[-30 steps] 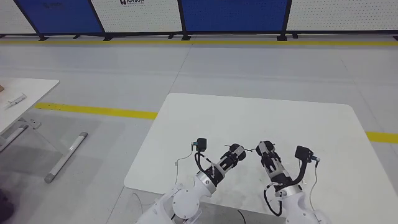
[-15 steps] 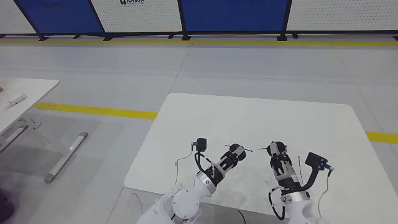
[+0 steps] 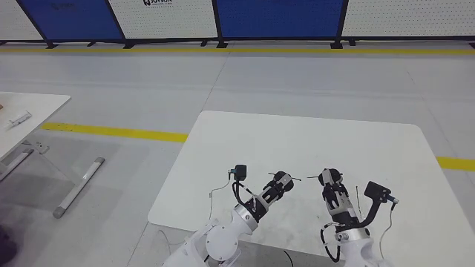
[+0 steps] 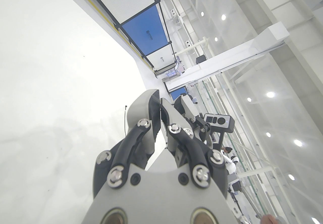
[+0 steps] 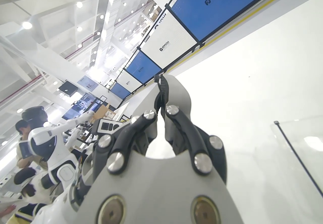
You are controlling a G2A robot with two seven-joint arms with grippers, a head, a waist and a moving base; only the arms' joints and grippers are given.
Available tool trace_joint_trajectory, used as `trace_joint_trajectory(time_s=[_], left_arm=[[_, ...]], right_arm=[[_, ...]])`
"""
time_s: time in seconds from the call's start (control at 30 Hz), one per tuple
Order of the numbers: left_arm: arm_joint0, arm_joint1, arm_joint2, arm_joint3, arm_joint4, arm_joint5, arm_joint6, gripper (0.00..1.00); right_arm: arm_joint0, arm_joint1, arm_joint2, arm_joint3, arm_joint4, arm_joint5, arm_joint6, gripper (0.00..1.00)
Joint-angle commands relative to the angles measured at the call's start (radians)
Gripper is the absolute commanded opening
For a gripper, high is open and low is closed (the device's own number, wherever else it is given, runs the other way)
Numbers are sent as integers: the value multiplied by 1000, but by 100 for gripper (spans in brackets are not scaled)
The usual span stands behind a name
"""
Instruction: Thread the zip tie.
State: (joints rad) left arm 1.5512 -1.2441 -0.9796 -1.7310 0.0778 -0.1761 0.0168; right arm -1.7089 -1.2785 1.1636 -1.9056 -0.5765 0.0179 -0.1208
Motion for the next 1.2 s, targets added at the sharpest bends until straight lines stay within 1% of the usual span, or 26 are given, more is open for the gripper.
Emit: trace_joint_trajectory(time_s=[0.0,0.4,0.57,0.63,0.83,0.9,0.93,1.0,1.17], left_arm=[[0,0,0,0,0,0,0,0],[-3,0,-1,-1,1,3,1,0],[-7,4,-37,-16,-24,14,-15,0],[-3,9,-58,-18,-29,13,-38,0],[20,30,-122,-18,-51,3,-192,0],[24,34,-130,-16,-69,-2,-238,0],[24,35,-136,-13,-93,-4,-264,0],[22,37,-143,-9,-127,-10,-285,0],[22,37,-143,-9,-127,-10,-285,0]], right_arm=[[0,0,0,0,0,0,0,0],[0,0,0,0,0,0,0,0],[0,0,0,0,0,0,0,0],[0,0,0,0,0,0,0,0],[0,0,0,0,0,0,0,0],[0,0,0,0,0,0,0,0],[0,0,0,0,0,0,0,0],[0,0,0,0,0,0,0,0],[0,0,0,0,0,0,0,0]])
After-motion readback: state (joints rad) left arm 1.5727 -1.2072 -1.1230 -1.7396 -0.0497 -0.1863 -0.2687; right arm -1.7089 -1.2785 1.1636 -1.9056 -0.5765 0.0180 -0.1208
